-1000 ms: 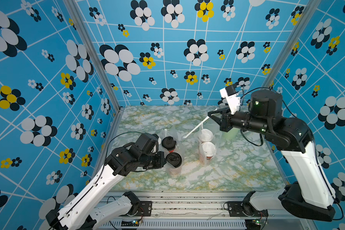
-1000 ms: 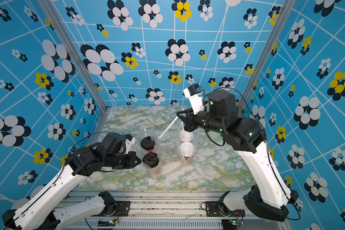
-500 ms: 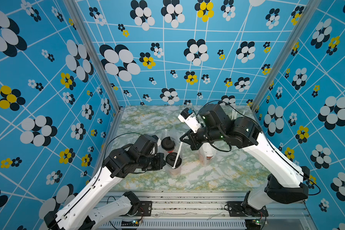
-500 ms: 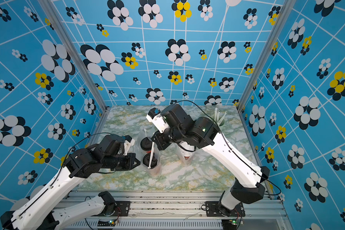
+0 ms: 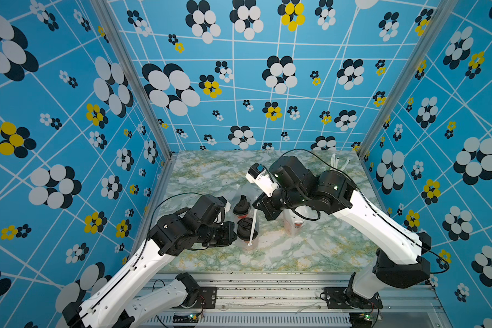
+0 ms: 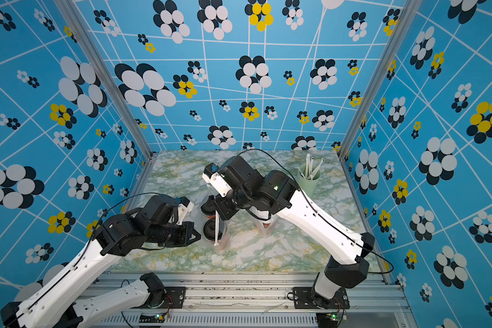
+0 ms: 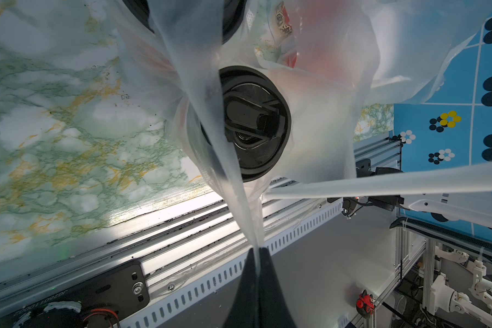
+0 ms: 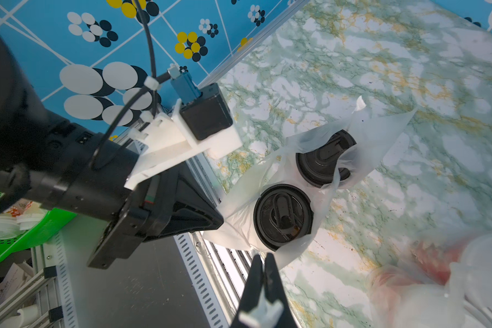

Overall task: Pack milk tea into plastic carrier bags
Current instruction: Place the straw in the plastic carrier bag.

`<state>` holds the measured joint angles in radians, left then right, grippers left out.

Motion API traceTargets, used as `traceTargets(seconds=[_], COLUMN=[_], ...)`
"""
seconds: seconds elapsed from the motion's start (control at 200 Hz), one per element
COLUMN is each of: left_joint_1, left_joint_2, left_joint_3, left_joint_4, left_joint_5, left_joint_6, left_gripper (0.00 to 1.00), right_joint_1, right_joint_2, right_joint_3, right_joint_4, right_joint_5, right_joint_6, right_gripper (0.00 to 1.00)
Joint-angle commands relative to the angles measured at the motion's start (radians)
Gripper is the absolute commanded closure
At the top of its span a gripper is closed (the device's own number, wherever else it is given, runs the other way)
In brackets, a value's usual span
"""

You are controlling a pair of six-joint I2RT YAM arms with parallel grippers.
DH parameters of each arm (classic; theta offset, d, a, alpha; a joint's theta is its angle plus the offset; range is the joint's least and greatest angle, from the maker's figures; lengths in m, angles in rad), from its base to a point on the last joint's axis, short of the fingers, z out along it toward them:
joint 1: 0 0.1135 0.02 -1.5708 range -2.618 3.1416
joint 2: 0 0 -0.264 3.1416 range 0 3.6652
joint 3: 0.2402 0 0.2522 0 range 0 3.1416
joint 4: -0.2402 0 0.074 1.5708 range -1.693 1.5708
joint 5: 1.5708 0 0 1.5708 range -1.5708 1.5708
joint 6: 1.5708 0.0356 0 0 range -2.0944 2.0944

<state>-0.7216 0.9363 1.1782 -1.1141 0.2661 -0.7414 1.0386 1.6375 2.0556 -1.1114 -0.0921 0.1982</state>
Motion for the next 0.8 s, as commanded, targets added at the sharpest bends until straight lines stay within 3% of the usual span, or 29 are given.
traceTargets(seconds=[0.0, 0.55, 0.795], left_joint_1=[-0.006, -0.007, -0.007], left_joint_2=[-0.011, -0.015, -0.020], left_joint_3=[-0.012, -0.008, -0.009], left_joint_4=[0.008, -0.002, 0.001], left_joint_5=[0.018, 0.009, 0.010], left_joint_6=[-0.006, -0.003, -0.010], left_gripper=[1.00, 1.00, 1.00], right_joint_1=[0.004, 0.007, 0.007], right_joint_2=[-0.031, -0.027, -0.025], right_joint_3=[0.025, 0.040, -0.028], right_joint_4=[0.019, 0.042, 0.072], right_joint_5=[0.028, -0.046, -0.014], right_joint_6=[-0.008, -0.007, -0.024], right_gripper=[1.00, 1.00, 1.00])
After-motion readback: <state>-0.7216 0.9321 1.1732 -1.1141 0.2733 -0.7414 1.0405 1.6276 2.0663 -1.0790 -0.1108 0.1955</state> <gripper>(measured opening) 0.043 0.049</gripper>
